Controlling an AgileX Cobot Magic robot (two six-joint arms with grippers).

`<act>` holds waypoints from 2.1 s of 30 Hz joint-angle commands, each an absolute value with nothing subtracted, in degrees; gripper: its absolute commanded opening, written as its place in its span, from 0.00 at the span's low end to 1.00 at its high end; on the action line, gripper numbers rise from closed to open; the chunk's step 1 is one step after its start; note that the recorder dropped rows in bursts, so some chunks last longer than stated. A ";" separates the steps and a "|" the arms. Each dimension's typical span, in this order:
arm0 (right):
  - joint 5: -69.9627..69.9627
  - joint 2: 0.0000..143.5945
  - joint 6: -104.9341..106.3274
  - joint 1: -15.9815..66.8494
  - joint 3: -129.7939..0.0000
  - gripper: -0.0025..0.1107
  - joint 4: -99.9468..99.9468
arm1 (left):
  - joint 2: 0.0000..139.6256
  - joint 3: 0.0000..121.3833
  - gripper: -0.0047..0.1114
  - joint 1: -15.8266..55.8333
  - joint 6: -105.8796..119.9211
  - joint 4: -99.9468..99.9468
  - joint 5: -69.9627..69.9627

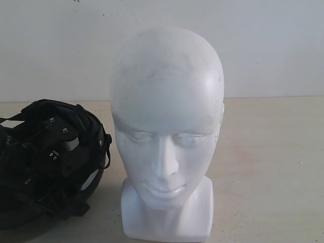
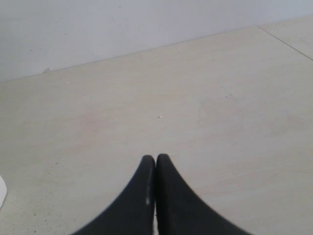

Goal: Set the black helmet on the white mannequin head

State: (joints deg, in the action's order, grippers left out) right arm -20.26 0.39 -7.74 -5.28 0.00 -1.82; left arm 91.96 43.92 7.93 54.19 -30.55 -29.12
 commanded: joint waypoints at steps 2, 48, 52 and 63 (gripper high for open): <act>-19.81 0.00 -7.56 -5.66 0.00 0.02 -1.80 | 92.48 44.13 0.23 8.06 54.22 -30.58 -27.91; -20.06 0.00 -7.56 -5.66 0.00 0.02 -1.80 | 38.56 37.41 0.08 8.06 2.02 -16.41 -23.24; -20.06 0.00 -7.56 -5.66 0.00 0.02 -1.80 | 33.52 37.41 0.08 8.06 -4.99 -15.05 -20.79; -20.06 0.00 -7.56 -5.66 0.00 0.02 -1.80 | 25.43 37.41 0.08 8.06 -15.29 -13.81 -17.36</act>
State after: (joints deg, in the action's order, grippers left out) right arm -20.26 0.39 -7.74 -5.28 0.00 -1.82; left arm 26.84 36.83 7.93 -17.32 -12.75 -23.54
